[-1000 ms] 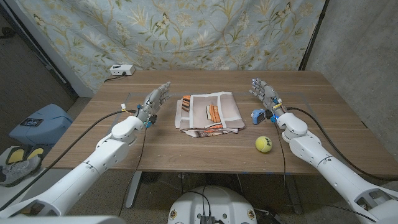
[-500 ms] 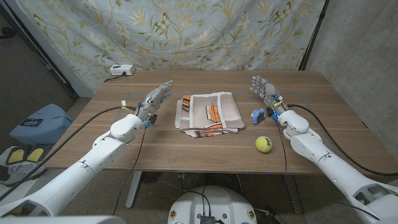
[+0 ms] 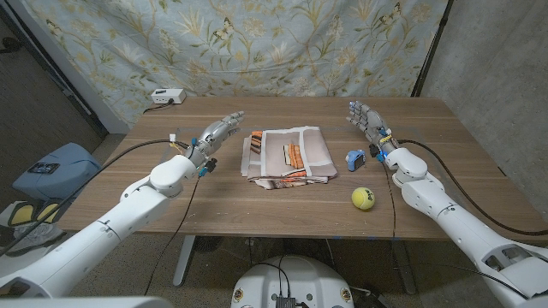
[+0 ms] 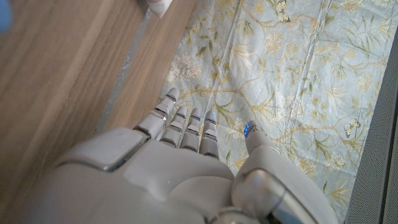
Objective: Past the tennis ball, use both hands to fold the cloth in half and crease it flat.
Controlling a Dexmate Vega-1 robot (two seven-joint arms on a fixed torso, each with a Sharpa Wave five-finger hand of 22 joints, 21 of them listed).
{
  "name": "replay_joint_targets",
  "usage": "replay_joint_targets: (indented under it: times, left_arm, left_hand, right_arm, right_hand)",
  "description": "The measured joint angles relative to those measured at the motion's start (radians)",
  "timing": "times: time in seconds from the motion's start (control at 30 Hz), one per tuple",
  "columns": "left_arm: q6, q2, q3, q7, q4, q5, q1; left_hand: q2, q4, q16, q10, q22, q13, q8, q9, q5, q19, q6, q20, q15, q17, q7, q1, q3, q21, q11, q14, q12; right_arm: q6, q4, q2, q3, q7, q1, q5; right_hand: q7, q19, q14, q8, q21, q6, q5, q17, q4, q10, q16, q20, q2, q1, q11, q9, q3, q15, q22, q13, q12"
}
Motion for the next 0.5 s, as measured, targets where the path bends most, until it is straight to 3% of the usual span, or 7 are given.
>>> replay_joint_targets:
  times: [0.17, 0.2, 0.33, 0.5]
  left_arm:
    - [0.017, 0.010, 0.000, 0.001, -0.012, 0.023, 0.004]
    - [0.020, 0.040, -0.006, 0.001, -0.046, 0.026, 0.014]
    - [0.029, 0.067, -0.011, -0.005, -0.069, 0.046, 0.024]
    - [0.032, 0.070, -0.011, -0.010, -0.072, 0.067, 0.025]
  left_hand:
    - [0.000, -0.004, 0.000, 0.000, 0.000, 0.000, 0.000, 0.000, 0.000, 0.000, 0.000, 0.000, 0.000, 0.000, 0.000, 0.000, -0.004, 0.000, 0.000, 0.000, 0.000]
    - [0.002, -0.004, 0.000, 0.000, 0.000, 0.000, 0.000, 0.000, 0.000, 0.000, 0.000, 0.000, 0.000, 0.000, 0.000, 0.002, -0.004, 0.000, 0.000, 0.000, 0.000]
    - [0.004, -0.004, 0.000, 0.000, 0.000, 0.000, 0.000, 0.000, 0.000, 0.000, 0.000, 0.000, 0.000, 0.000, 0.000, 0.004, -0.004, 0.000, 0.000, 0.000, 0.000]
    - [-0.001, -0.008, 0.000, 0.000, 0.000, 0.000, 0.000, 0.000, 0.000, 0.000, 0.000, 0.000, 0.000, 0.000, 0.000, 0.009, -0.008, 0.000, 0.000, 0.000, 0.000]
  right_arm:
    - [-0.001, -0.021, -0.006, 0.005, -0.003, 0.000, 0.000]
    - [-0.012, -0.025, -0.007, 0.006, -0.018, -0.001, 0.000]
    - [-0.021, -0.048, -0.014, 0.009, -0.033, -0.012, -0.001]
    - [-0.022, -0.070, -0.022, 0.014, -0.035, -0.024, -0.001]
  right_hand:
    - [0.000, 0.000, 0.000, 0.000, 0.000, 0.000, 0.000, 0.000, 0.000, 0.003, 0.000, 0.000, 0.000, 0.000, 0.003, 0.000, 0.000, 0.000, 0.000, 0.000, 0.000]
    - [0.000, 0.000, 0.000, 0.000, 0.000, 0.000, 0.000, 0.000, 0.000, 0.003, 0.000, 0.000, 0.000, 0.000, 0.003, 0.000, 0.000, 0.000, 0.000, 0.000, 0.000]
    - [0.000, 0.000, 0.000, 0.000, 0.000, 0.000, 0.000, 0.000, -0.003, 0.003, 0.000, 0.000, 0.000, 0.000, 0.003, 0.000, -0.003, 0.000, 0.000, 0.000, 0.000]
    - [0.000, 0.000, 0.000, 0.000, 0.000, 0.000, 0.000, 0.000, -0.003, 0.003, 0.000, 0.000, 0.000, 0.000, 0.003, 0.000, -0.003, 0.000, 0.000, 0.000, 0.000]
